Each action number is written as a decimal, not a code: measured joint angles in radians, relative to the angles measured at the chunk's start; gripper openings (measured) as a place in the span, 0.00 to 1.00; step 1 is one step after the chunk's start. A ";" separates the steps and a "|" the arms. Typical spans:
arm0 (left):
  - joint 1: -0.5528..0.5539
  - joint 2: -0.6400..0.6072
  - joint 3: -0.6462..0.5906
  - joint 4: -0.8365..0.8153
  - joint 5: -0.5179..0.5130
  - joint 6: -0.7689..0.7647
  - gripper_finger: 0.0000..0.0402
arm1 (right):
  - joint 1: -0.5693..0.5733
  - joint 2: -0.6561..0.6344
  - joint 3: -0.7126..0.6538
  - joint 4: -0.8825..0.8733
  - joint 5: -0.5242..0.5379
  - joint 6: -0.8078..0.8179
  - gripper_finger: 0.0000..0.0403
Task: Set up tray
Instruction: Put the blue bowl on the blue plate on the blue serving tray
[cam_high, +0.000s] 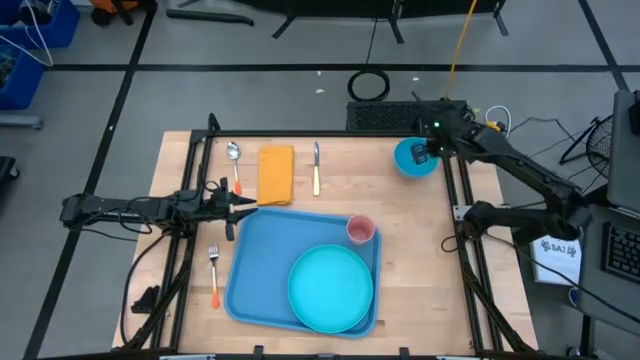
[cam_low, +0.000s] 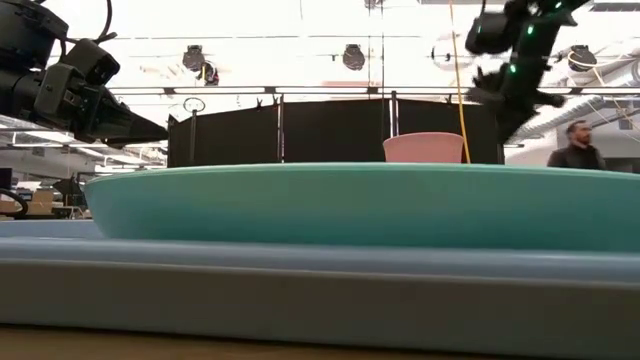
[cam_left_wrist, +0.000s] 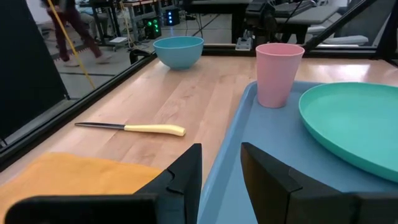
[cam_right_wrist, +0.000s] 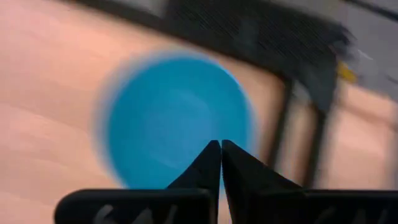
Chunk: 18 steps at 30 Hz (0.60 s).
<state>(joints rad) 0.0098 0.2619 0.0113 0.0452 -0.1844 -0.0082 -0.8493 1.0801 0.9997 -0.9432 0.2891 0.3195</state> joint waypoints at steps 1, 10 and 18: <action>0.000 0.000 0.000 0.000 0.000 0.000 0.29 | -0.009 0.019 0.000 -0.045 0.026 0.000 0.03; 0.000 0.000 0.000 -0.003 0.000 0.000 0.29 | -0.027 0.076 0.000 -0.089 0.055 -0.018 0.26; 0.000 0.000 0.000 -0.004 0.000 0.000 0.29 | -0.017 0.081 -0.041 -0.037 0.127 -0.015 0.40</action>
<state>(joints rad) 0.0097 0.2617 0.0116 0.0412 -0.1842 -0.0082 -0.8665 1.1606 0.9582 -0.9800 0.4160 0.3044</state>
